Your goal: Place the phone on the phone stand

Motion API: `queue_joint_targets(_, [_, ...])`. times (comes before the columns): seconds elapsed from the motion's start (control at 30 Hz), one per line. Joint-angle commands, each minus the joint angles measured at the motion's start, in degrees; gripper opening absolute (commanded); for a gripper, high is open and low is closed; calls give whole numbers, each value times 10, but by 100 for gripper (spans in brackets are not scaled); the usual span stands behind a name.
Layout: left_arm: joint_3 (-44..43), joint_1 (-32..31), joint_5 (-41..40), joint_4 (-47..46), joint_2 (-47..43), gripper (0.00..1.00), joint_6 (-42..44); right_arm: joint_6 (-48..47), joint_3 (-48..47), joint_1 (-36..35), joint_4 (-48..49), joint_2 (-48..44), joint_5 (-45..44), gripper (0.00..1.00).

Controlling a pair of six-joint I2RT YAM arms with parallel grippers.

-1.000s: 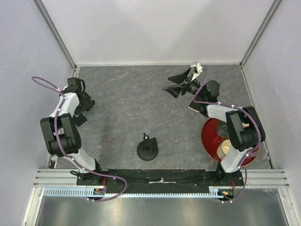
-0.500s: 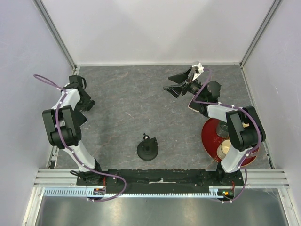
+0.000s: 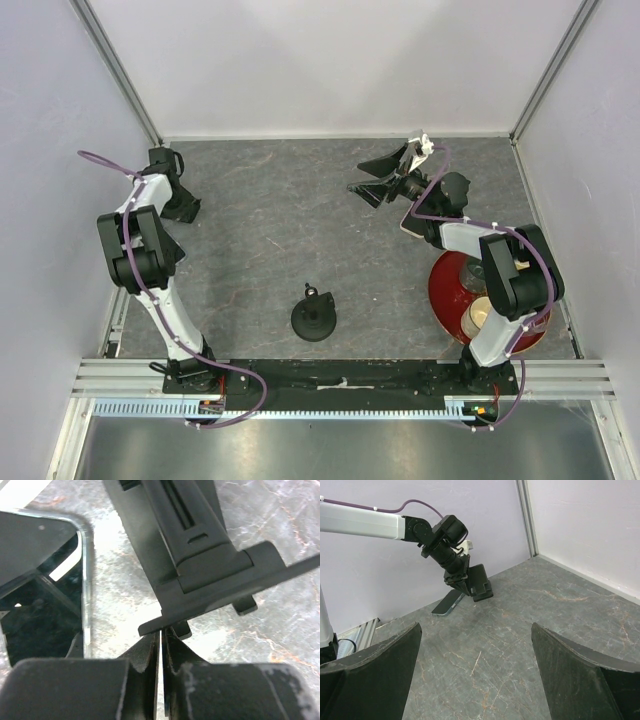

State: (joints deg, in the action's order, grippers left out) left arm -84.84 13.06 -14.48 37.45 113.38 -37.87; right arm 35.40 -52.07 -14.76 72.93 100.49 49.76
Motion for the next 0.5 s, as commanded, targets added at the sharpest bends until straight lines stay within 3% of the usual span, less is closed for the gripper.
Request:
queue_joint_targets(0.0, [-30, 1, 63, -49, 12, 11, -21, 5, 0, 3, 37, 7, 11, 97])
queue_joint_targets(0.1, [-15, 2, 89, -44, -12, 18, -30, 5, 1, 4, 38, 7, 13, 97])
queue_joint_targets(0.33, [122, 17, 28, -41, -176, 91, 15, 16, 1, 5, 49, 8, 17, 97])
queue_joint_targets(0.47, [148, 41, -19, 9, -218, 93, 50, 20, 0, 5, 53, 8, 19, 97])
